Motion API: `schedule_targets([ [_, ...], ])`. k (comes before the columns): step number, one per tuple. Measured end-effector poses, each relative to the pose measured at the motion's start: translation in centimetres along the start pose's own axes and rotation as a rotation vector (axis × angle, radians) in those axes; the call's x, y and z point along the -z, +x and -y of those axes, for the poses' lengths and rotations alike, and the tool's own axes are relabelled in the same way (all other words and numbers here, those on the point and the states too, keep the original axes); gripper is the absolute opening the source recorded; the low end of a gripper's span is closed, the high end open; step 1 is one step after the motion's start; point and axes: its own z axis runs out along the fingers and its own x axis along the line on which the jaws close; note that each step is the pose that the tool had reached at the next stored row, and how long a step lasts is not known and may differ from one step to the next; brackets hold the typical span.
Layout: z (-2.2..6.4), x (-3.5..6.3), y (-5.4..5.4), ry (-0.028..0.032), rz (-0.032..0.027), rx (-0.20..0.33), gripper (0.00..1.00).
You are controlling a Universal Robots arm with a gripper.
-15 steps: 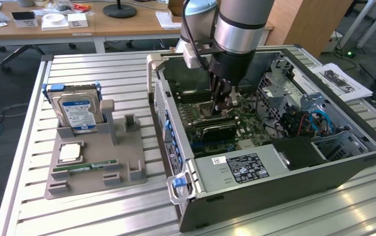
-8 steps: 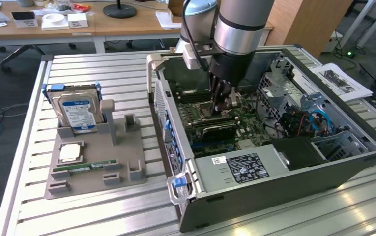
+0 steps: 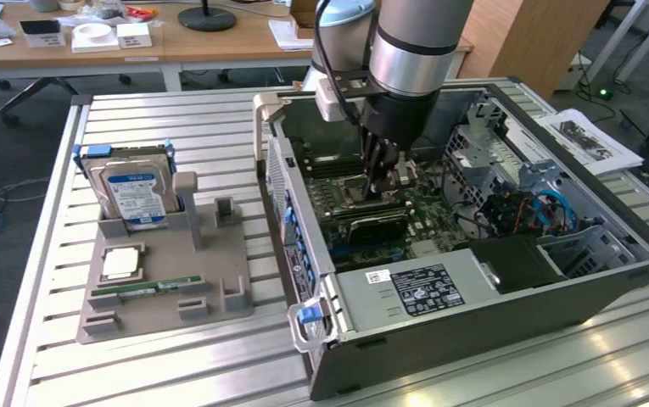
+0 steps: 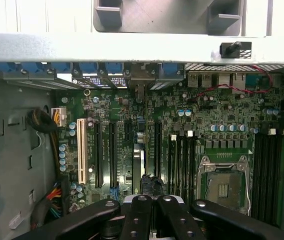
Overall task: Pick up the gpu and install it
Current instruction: 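Press down on the gpu until it lock into place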
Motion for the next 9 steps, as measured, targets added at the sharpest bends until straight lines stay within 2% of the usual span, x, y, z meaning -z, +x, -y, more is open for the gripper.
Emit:
schedule_targets([
  [9,-0.06,-0.31,0.01,0.0002,0.0003,0.0,0.11],
])
